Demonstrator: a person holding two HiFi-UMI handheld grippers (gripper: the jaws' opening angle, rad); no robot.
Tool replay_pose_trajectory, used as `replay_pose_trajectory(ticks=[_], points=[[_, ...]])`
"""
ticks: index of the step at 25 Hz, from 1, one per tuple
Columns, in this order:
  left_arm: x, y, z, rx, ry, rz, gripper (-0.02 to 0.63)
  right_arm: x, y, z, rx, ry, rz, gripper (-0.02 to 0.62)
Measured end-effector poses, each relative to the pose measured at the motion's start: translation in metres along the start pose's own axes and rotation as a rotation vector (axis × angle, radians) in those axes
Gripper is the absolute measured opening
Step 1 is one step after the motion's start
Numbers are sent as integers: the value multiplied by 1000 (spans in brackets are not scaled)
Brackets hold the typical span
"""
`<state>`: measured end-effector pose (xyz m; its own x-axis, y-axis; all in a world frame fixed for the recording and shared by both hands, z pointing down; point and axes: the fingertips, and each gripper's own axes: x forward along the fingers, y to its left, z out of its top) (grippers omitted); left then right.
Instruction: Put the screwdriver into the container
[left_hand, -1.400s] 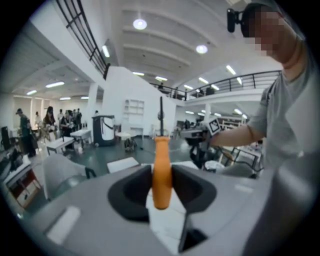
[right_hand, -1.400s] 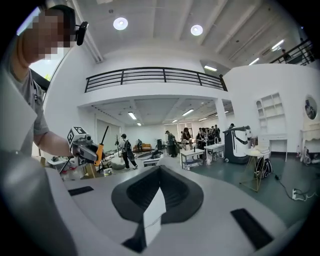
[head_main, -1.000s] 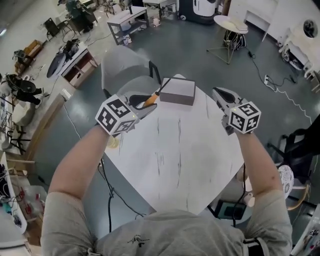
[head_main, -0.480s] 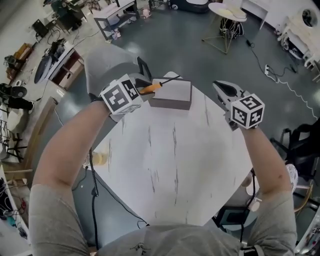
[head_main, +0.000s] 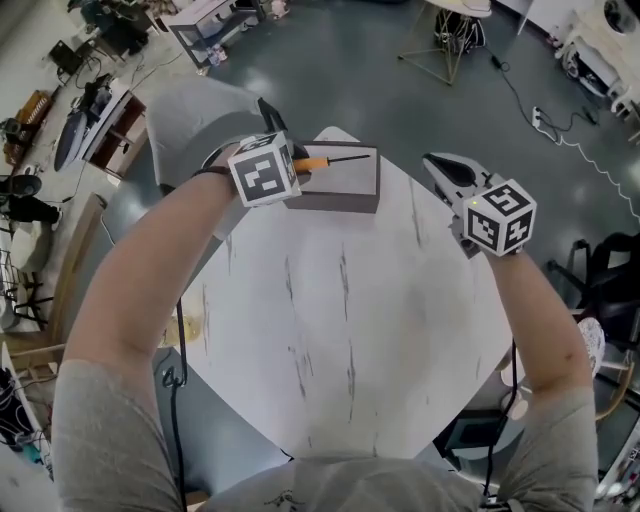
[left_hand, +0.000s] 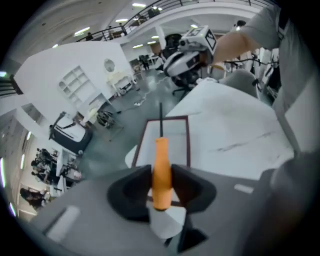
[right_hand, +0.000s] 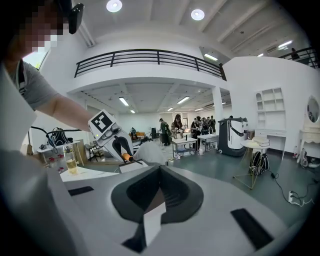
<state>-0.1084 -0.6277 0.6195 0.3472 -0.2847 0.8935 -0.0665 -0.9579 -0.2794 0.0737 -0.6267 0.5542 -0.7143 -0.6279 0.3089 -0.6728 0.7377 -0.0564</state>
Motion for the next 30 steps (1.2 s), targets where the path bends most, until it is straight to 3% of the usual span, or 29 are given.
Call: replay_pose_trajectory(ticks=[16,30], points=[[56,-8,-15,183,210,-64,123,-6,-14,-20,8,19,-11,9],[80,-11,-18,154,265,-143,124,-14,-17,-34,19,27,-19,9]])
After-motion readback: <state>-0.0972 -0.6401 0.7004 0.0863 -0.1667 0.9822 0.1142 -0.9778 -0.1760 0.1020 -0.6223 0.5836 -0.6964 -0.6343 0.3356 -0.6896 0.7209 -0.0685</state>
